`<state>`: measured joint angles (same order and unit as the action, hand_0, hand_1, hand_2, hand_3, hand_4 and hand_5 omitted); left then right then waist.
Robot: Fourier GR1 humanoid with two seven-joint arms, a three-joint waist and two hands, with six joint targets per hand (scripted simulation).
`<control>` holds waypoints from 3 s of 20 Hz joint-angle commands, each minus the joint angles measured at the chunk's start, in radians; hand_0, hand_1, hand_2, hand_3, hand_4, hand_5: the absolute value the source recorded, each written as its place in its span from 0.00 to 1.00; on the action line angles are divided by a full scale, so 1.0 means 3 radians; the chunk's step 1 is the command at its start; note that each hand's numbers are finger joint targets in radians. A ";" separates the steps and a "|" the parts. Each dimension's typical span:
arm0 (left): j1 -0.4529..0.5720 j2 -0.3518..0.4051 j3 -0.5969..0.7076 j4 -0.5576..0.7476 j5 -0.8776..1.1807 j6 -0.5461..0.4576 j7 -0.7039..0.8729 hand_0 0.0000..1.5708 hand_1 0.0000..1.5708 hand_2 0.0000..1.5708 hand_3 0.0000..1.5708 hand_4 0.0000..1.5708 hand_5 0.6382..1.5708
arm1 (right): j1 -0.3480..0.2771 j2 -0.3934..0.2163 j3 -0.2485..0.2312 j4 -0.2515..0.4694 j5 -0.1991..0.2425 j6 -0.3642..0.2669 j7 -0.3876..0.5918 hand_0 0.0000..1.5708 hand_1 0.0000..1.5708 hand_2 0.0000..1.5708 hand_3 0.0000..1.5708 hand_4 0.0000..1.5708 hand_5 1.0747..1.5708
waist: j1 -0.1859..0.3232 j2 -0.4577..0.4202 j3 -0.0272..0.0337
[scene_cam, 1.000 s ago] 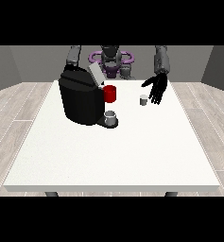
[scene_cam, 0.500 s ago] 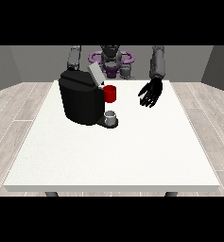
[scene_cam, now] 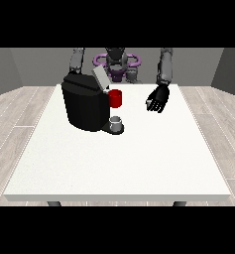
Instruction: Insert the coffee pod into the coffee machine and close the lid
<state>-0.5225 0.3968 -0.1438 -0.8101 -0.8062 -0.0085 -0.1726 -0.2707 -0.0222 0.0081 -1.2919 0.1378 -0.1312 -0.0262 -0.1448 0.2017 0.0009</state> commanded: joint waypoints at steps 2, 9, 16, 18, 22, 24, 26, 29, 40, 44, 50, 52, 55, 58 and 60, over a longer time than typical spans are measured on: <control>-0.0114 0.0048 0.0011 0.0358 -0.0197 -0.0015 -0.0131 0.50 0.50 0.61 0.54 0.25 1.00 | 0.0005 0.0013 0.0004 0.0013 -0.0021 -0.0007 0.0018 0.00 0.00 0.00 0.00 0.00 1.00 | -0.0023 0.0011 -0.0004; -0.0211 -0.0104 -0.0050 0.0285 -0.0346 -0.0153 -0.0156 0.72 0.72 0.76 0.69 0.25 1.00 | 0.0069 -0.0025 -0.0061 0.0377 0.0168 -0.0226 -0.0030 0.00 0.00 0.00 0.00 0.00 1.00 | 0.0141 -0.0198 -0.0003; -0.0389 -0.0215 0.0267 0.0274 0.0063 -0.0359 -0.0471 0.92 0.92 0.91 0.87 0.33 1.00 | 0.0049 -0.0155 -0.0105 0.0328 0.0173 -0.0155 0.0116 0.00 0.00 0.00 0.00 0.00 1.00 | 0.0113 -0.0295 -0.0004; -0.0547 -0.0338 0.0251 0.0199 0.0086 -0.0675 -0.0153 0.92 0.92 0.91 0.86 0.34 1.00 | 0.0017 -0.0078 -0.0084 0.0516 0.0219 -0.0228 0.0027 0.00 0.00 0.00 0.00 0.00 1.00 | 0.0193 -0.0397 -0.0002; -0.0595 -0.0339 0.0209 0.0106 0.0083 -0.0967 -0.0131 0.88 0.88 0.88 0.84 0.31 1.00 | 0.0119 -0.0044 -0.0101 0.0531 0.0152 -0.0192 -0.0035 0.00 0.00 0.00 0.00 0.00 1.00 | 0.0191 -0.0616 -0.0002; -0.0673 -0.0383 0.0202 -0.0010 0.0085 -0.1109 0.0032 0.89 0.89 0.89 0.85 0.34 1.00 | 0.0173 -0.0192 -0.0173 0.0646 0.0114 -0.0061 -0.0057 0.00 0.00 0.00 0.00 0.00 1.00 | 0.0230 -0.0689 -0.0001; -0.0802 -0.0330 0.0255 0.0033 0.0063 -0.1068 0.0016 0.91 0.91 0.89 0.85 0.35 1.00 | 0.0195 -0.0059 -0.0012 0.0486 0.0178 -0.0085 0.0051 0.00 0.00 0.00 0.00 0.00 1.00 | 0.0066 -0.0661 -0.0003; -0.0864 -0.0317 0.0312 -0.0065 0.0100 -0.1193 0.0030 0.89 0.89 0.89 0.85 0.38 1.00 | 0.0153 -0.0038 -0.0127 0.0474 0.0081 -0.0140 -0.0162 0.00 0.00 0.00 0.00 0.00 1.00 | 0.0122 -0.0621 -0.0003; -0.1759 -0.0197 0.0785 0.0070 0.0345 -0.1525 0.0527 0.78 0.78 0.81 0.82 0.32 1.00 | -0.0067 -0.0087 -0.0133 0.0325 0.0058 -0.0076 -0.0238 0.00 0.00 0.00 0.00 0.00 1.00 | -0.0228 -0.0352 -0.0001; -0.1839 -0.0073 0.0844 0.0128 0.0336 -0.1466 0.0409 0.81 0.81 0.82 0.81 0.31 1.00 | -0.0174 -0.0144 -0.0108 0.0177 0.0129 -0.0104 -0.0041 0.00 0.00 0.00 0.00 0.00 1.00 | -0.0293 -0.0231 -0.0003; -0.2203 0.0000 0.0881 0.0216 0.0284 -0.1498 0.0606 0.78 0.78 0.81 0.80 0.31 1.00 | -0.0443 -0.0152 -0.0224 0.0175 0.0043 -0.0129 0.0020 0.00 0.00 0.00 0.00 0.12 1.00 | -0.0395 -0.0019 -0.0002; -0.2274 0.0090 0.0942 0.0233 0.0305 -0.1436 0.0476 0.78 0.78 0.82 0.79 0.30 1.00 | -0.0531 -0.0170 -0.0249 0.0155 -0.0003 -0.0085 -0.0115 0.00 0.00 0.00 0.00 0.00 1.00 | -0.0428 0.0210 -0.0002; -0.2283 -0.0044 0.0856 0.0200 0.0249 -0.1356 0.0488 0.81 0.81 0.83 0.80 0.30 1.00 | -0.0554 -0.0183 -0.0271 0.0231 0.0051 -0.0162 -0.0013 0.00 0.00 0.00 0.00 0.04 1.00 | -0.0394 0.0187 -0.0002; -0.2358 0.0237 0.1008 0.0400 0.0297 -0.1435 0.0376 0.78 0.78 0.82 0.79 0.31 1.00 | -0.0442 -0.0112 -0.0085 0.0002 0.0127 -0.0129 0.0000 0.00 0.00 0.00 0.00 0.06 1.00 | -0.0593 0.0268 -0.0003; -0.2463 0.0089 0.0885 0.0314 0.0249 -0.1517 0.0495 0.77 0.77 0.81 0.79 0.30 1.00 | -0.0537 -0.0119 -0.0189 0.0216 0.0144 -0.0237 -0.0068 0.00 0.00 0.00 0.00 0.00 1.00 | -0.0438 0.0242 -0.0001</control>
<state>-1.2259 0.4363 0.1362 -0.7126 -0.7229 -0.4480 -0.0395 -0.4286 -0.0616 -0.0432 -1.2613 0.1662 -0.1799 -0.0110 -0.2910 0.2617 0.0000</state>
